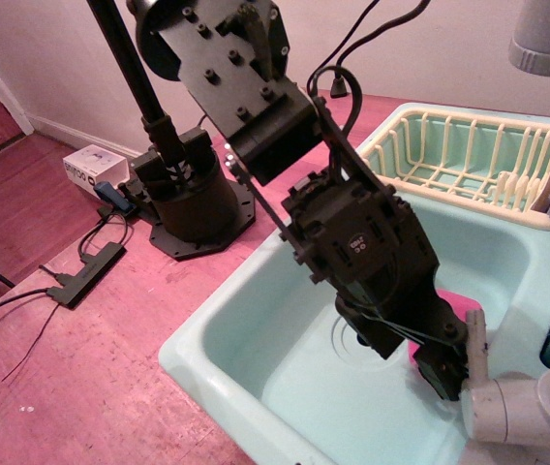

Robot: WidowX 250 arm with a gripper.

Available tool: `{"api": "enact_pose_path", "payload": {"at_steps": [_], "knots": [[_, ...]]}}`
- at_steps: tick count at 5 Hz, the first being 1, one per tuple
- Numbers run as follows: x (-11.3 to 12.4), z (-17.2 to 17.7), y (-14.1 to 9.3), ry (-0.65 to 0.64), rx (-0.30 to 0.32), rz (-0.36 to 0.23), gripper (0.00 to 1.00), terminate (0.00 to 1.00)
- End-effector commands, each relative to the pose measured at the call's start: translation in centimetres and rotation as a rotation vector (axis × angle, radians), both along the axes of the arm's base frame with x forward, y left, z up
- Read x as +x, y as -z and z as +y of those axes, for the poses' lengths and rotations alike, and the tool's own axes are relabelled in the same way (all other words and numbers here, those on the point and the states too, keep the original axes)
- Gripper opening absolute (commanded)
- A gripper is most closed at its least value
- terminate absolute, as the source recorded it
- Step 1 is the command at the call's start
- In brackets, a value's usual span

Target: Flip cup upright

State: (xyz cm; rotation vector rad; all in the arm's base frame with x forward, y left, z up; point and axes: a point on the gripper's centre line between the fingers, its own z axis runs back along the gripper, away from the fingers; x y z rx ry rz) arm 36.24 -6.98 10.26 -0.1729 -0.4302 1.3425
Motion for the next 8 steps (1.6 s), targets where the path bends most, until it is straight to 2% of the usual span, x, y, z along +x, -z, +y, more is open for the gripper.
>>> {"api": "enact_pose_path", "payload": {"at_steps": [1, 3, 4, 5, 7, 8], "knots": [[0.0, 3.1, -2.1, -0.019, 0.007, -0.041, 1.00, 0.00], [0.0, 4.2, -0.9, 0.011, 0.004, -0.024, 1.00, 0.00], [1.1, 4.0, -0.4, 0.021, -0.001, -0.016, 1.00, 0.00], [1.6, 3.4, -0.3, 0.009, -0.016, -0.023, 0.00, 0.00], [0.9, 3.1, -1.1, 0.024, -0.042, 0.010, 0.00, 0.00], [-0.9, 3.5, -4.1, 0.119, -0.116, 0.252, 0.00, 0.00]]}}
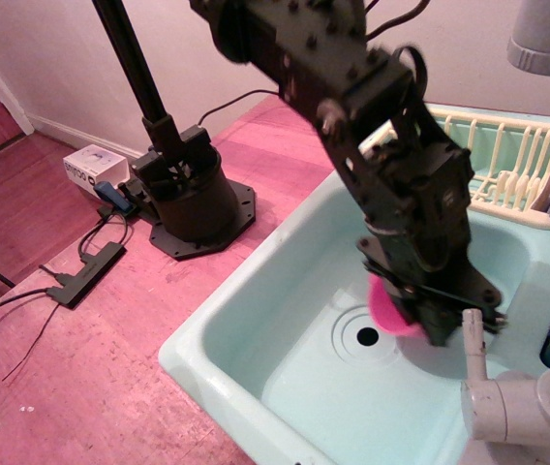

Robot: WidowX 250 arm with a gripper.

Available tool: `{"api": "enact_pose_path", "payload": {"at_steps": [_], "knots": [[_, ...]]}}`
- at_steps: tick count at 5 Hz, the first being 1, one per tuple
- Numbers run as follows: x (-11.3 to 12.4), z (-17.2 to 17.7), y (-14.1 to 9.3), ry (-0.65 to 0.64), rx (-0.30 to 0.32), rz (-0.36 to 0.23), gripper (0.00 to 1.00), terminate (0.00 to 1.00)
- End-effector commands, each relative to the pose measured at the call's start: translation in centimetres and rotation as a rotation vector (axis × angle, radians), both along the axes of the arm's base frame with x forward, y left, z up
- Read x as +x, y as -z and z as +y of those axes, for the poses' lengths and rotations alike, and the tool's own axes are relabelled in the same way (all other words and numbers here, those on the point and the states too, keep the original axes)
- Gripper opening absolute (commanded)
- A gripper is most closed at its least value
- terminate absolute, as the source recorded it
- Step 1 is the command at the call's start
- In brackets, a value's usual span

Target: Flip cup upright

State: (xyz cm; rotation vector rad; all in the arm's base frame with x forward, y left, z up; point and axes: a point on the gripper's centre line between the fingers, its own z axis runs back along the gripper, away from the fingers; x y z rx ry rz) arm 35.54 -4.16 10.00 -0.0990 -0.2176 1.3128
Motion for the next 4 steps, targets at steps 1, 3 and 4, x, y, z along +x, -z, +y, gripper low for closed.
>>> {"api": "enact_pose_path", "payload": {"at_steps": [1, 3, 4], "knots": [[-2.4, 0.3, -5.2, 0.117, -0.073, 0.173, 0.00, 0.00], [-3.1, -1.3, -2.9, 0.168, -0.152, 0.246, 0.00, 0.00], [-3.2, -1.9, -2.1, 0.170, -0.168, 0.264, 0.00, 0.00]]}}
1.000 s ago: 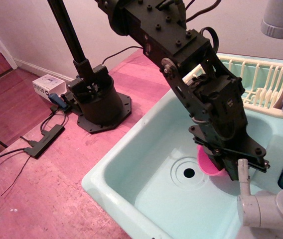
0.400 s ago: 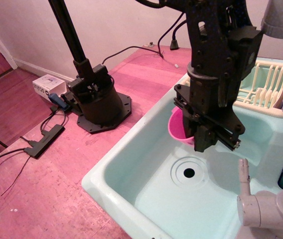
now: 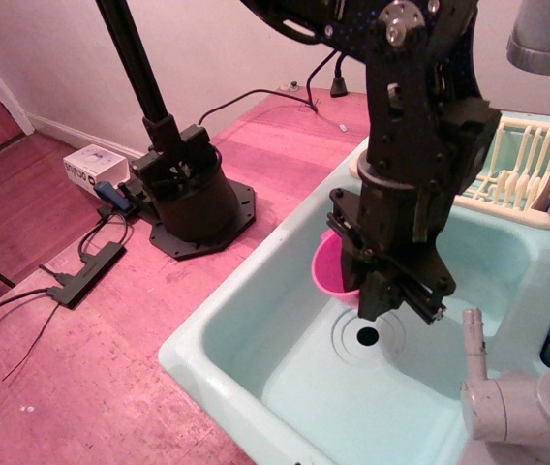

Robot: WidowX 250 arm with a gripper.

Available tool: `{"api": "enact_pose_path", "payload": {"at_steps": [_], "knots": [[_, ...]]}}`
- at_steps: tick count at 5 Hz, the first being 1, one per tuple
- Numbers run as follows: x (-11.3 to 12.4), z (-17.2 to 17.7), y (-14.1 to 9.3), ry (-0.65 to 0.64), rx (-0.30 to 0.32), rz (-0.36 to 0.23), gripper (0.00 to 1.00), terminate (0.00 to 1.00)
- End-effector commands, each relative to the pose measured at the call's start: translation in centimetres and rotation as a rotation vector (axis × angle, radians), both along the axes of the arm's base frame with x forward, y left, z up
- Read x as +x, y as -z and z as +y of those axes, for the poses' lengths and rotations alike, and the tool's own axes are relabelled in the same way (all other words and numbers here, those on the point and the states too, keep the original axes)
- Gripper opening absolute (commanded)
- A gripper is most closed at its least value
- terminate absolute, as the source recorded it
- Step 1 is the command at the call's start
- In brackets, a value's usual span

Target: Flip cup upright

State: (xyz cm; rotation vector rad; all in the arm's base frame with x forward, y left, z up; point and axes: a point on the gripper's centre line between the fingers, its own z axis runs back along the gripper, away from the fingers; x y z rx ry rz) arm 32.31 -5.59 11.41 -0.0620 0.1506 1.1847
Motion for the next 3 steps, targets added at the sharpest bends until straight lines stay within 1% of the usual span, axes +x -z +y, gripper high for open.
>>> {"api": "enact_pose_path", "payload": {"at_steps": [1, 2, 3], "knots": [[0.0, -1.9, 1.9, 0.028, -0.046, -0.001, 0.00, 0.00], [-0.1, -2.9, 3.7, 0.038, -0.072, 0.012, 0.00, 0.00], [0.6, -2.4, 3.3, 0.041, -0.063, 0.001, 0.00, 1.00]]}}
